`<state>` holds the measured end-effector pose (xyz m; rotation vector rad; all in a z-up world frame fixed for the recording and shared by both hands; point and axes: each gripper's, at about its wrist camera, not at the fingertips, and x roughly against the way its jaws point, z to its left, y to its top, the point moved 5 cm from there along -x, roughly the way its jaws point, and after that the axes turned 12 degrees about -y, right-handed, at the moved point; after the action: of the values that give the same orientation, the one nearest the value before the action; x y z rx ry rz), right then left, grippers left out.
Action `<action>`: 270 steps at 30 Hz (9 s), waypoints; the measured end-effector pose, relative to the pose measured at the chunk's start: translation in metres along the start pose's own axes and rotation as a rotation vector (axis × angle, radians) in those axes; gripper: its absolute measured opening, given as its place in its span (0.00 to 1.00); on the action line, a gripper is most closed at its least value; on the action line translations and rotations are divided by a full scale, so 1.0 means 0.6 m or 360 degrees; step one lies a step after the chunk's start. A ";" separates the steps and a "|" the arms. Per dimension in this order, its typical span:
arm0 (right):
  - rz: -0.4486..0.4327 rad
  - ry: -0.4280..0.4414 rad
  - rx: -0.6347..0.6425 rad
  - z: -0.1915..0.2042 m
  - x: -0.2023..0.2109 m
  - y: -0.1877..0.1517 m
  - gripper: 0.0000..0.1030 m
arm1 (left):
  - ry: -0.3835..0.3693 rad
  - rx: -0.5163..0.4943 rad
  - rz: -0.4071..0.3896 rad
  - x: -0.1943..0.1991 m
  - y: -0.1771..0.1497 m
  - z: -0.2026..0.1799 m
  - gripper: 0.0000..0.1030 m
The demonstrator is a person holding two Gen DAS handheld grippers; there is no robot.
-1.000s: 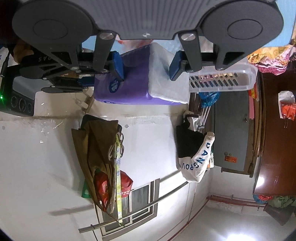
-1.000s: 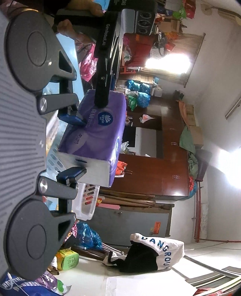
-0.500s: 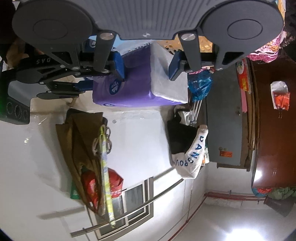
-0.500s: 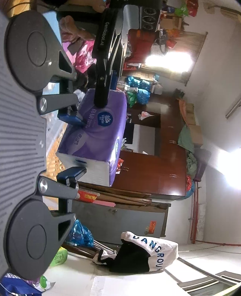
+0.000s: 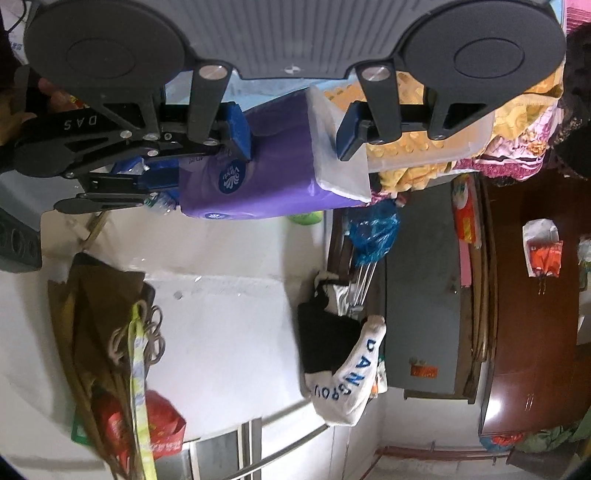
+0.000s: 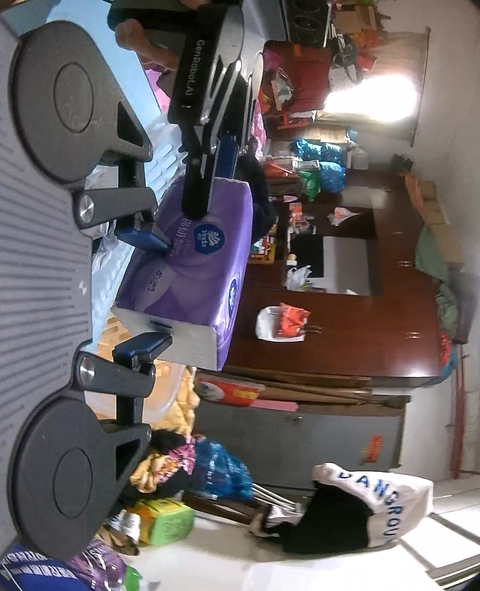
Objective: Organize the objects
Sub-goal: 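Lift the tissue pack over the basket and release it inside, then grasp the white bottle with the left gripper while the right grasps the orange bottle, then carry both bottles over the basket and open both grippers, then grasp the white-and-orange medicine box between both grippers, then lift the medicine box over the basket and open both grippers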
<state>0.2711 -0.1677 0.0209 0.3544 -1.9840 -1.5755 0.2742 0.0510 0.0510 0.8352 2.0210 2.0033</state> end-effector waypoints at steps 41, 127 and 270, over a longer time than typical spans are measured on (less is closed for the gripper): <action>0.0261 -0.0054 -0.0245 -0.017 0.142 -0.176 1.00 | 0.0292 0.0214 -0.0020 0.191 -0.182 -0.011 0.88; 0.0311 -0.0335 -0.0123 0.017 -0.045 0.060 0.80 | 0.0363 0.0399 0.0052 0.045 0.015 0.061 0.44; -0.0135 -0.0042 0.0163 0.087 0.101 0.026 0.53 | 0.0116 -0.0232 -0.0068 0.138 -0.039 -0.093 0.43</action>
<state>0.1942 -0.1543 0.0447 0.4662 -2.1002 -1.5408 0.1718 0.0455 0.0544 0.6935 1.8843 2.1557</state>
